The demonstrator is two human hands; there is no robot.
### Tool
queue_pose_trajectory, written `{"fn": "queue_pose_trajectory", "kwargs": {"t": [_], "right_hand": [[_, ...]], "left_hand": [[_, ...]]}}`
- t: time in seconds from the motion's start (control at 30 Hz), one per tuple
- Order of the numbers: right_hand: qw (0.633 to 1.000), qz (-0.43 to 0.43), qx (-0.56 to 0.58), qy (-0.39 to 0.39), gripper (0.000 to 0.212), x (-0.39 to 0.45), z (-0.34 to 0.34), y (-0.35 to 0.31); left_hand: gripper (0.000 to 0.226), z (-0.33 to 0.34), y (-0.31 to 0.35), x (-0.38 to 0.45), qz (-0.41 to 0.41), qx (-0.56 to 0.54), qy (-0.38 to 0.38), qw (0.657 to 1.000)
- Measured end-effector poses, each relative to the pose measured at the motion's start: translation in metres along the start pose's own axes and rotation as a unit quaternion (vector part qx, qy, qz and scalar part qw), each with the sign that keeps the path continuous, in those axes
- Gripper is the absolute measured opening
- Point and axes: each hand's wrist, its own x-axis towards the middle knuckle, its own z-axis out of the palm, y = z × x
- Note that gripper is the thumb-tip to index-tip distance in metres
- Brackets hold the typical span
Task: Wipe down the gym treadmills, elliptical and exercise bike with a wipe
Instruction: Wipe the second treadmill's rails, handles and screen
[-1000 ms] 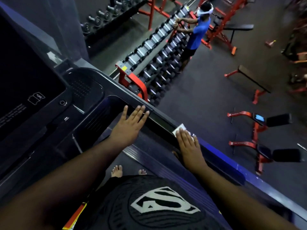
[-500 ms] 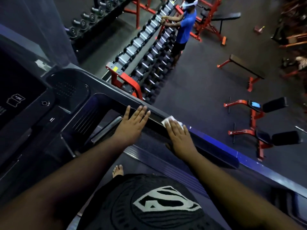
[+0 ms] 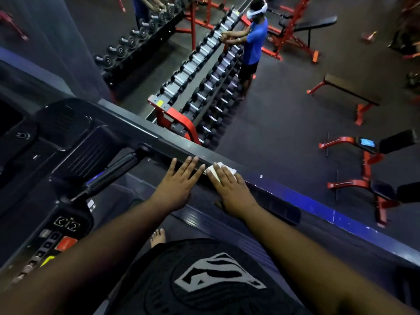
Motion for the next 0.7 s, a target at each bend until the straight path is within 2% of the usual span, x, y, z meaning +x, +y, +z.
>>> {"fn": "queue_pose_trajectory", "kwargs": {"t": [0.27,0.37,0.53,0.63,0.7], "right_hand": [[0.997,-0.002,-0.037,0.062,0.11,-0.102,0.042,0.052],[0.997,-0.01,-0.031,0.074,0.102,-0.117,0.044,0.06],[0.996,0.045,0.027,0.076,0.102,-0.102,0.038,0.055],[0.997,0.021,-0.014,0.075,0.102,-0.125,0.049,0.07],[0.996,0.011,-0.035,0.078,0.091,-0.157,0.061,0.092]], "left_hand": [[0.109,0.007,0.062,0.002,0.01,-0.011,-0.014,1.0],[0.107,0.006,0.08,0.0,0.001,-0.015,-0.013,1.0],[0.106,-0.005,0.096,-0.002,-0.012,0.008,-0.028,1.0],[0.104,-0.008,0.107,-0.004,0.018,0.032,-0.043,0.998],[0.104,-0.006,0.117,-0.005,0.029,0.042,-0.044,0.998]]}}
